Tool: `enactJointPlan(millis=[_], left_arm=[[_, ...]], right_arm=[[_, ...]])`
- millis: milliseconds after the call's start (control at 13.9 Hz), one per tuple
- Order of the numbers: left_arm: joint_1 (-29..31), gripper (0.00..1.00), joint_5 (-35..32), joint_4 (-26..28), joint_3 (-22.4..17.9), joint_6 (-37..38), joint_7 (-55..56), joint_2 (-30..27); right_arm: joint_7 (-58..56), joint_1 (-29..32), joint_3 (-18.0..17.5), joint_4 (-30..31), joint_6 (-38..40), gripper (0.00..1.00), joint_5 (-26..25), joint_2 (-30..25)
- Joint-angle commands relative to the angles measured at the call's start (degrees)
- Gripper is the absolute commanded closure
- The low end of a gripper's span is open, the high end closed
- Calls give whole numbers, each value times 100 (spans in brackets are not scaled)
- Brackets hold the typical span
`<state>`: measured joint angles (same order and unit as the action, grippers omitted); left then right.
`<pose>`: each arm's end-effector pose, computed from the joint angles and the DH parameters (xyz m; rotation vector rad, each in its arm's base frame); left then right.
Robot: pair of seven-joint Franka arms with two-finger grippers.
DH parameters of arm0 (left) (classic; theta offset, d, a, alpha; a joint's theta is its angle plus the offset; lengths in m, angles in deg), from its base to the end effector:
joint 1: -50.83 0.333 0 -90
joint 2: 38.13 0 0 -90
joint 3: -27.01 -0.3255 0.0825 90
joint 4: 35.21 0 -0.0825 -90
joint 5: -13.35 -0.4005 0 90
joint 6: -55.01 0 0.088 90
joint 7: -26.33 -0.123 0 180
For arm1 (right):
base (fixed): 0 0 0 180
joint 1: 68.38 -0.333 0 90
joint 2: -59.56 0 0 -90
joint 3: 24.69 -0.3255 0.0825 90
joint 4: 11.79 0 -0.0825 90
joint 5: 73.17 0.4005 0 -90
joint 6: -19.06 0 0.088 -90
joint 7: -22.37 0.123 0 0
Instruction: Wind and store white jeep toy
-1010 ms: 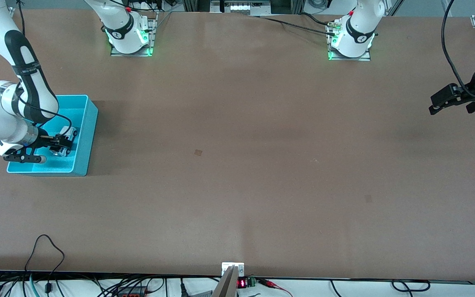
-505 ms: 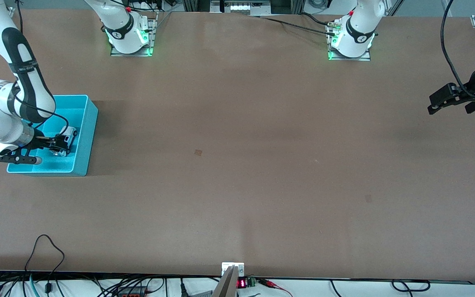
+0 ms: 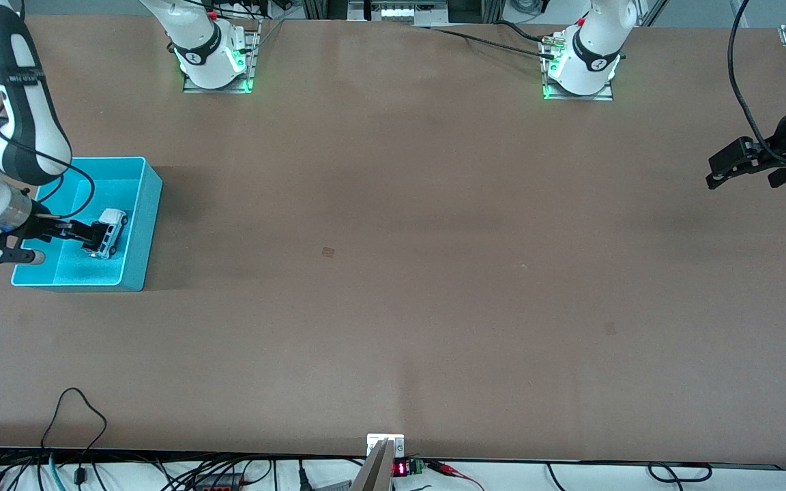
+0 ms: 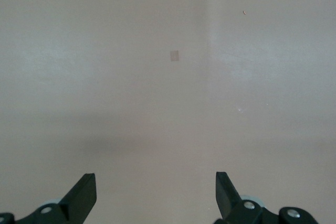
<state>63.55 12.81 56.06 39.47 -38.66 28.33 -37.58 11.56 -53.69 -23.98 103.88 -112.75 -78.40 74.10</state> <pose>0.5804 0.0043 0.6075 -3.1337 -0.0612 -0.0511 0.5895 -0.1653 0.3114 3.0650 -0.0303 0.0166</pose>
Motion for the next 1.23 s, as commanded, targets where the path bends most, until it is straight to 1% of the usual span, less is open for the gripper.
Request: enactJointPlan(millis=[0,72,144,216,288,361,505,577,649,721,793,938,1154], left_arm=[[-6,0,133,31,2,24,-121,-81],[-67,0,133,40,-6,50,-69,-116],[-450,0,98,23,-128,111,-25,-91],[-689,0,72,14,-373,121,-24,-82],[-761,0,63,5,-515,112,-24,-90],[-753,0,71,-38,-551,112,-33,-90],[-718,0,63,-56,-543,121,-42,-99],[-683,0,89,-56,-543,121,-77,-108],[-674,0,98,-56,-551,121,-77,-108],[-674,0,98,-56,-551,130,-60,-117],[-674,0,98,-56,-551,164,-42,-117],[-674,0,98,-56,-560,209,-25,-143],[-674,0,98,-56,-560,261,-24,-205]], right_arm=[[0,8,-149,-183,644,0,31,-460],[9,16,-280,-498,1170,0,39,-522],[9,16,-333,-814,1636,0,39,-583],[9,8,-386,-1070,2015,0,48,-645],[18,8,-456,-1273,2288,0,57,-689],[27,8,-509,-1396,2448,0,74,-768],[140,8,-545,-1485,2484,0,136,-987],[350,8,-545,-1529,2511,0,301,-1084],[447,8,-553,-1625,2720,0,477,-1137],[457,-1,-554,-1861,3009,0,522,-1138],[483,-71,-562,-2142,3343,0,488,-1138],[877,-282,-536,-2381,3792,0,461,-1112],[888,-396,-484,-2496,3794,0,461,-1076]])
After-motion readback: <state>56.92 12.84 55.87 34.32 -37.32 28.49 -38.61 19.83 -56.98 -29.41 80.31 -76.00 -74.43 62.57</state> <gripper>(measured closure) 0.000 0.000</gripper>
